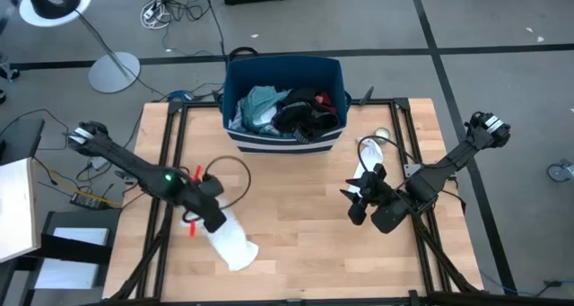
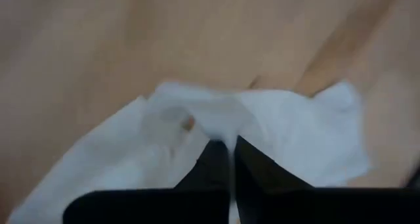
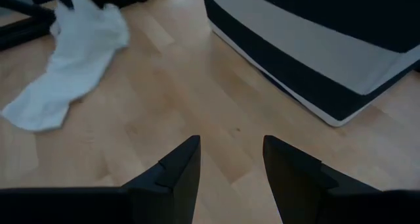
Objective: Sort clothes
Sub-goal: Put the white shorts into the blue laundry bin
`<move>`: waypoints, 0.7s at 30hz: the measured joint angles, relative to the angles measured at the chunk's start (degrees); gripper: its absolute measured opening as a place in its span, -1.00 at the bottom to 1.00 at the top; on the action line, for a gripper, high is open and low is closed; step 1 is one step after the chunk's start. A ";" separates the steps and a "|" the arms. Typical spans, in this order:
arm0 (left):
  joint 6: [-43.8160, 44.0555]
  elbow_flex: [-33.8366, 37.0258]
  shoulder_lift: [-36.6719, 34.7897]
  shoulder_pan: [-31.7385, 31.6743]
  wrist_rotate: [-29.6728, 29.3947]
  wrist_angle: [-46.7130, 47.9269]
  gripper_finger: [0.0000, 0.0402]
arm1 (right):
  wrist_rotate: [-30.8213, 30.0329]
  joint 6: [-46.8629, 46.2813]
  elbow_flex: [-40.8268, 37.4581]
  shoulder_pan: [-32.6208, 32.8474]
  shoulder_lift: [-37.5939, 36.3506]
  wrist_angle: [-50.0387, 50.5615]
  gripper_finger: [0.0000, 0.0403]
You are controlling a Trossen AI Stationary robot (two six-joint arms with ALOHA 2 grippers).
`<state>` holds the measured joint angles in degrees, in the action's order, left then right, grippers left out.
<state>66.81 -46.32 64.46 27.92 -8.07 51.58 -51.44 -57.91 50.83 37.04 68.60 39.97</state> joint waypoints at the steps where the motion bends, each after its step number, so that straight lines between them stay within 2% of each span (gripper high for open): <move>1: -1.59 -2.32 -0.95 -0.48 -1.60 1.27 -0.98 | -0.01 0.02 0.00 -0.01 0.00 -0.18 -0.17; 4: -7.84 -10.12 -2.09 -2.02 -6.59 4.13 -0.99 | -0.65 0.09 0.00 -0.39 0.00 -0.25 -0.17; 9: -23.08 -23.20 -1.69 -6.56 -12.08 4.53 -0.99 | -1.40 0.11 0.00 -1.58 0.00 -0.25 -0.17; 13: -35.58 -33.09 0.18 -13.94 -14.99 4.61 -0.99 | -1.40 0.49 0.00 -2.23 0.00 -0.27 -0.17; 21: -58.49 -55.85 7.24 -30.88 -15.34 -1.27 -1.00 | -1.52 1.76 0.00 -3.25 0.00 -0.29 -0.17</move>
<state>8.32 -102.16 71.70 -2.97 -23.41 50.32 -52.96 -56.15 50.83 33.78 68.60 39.68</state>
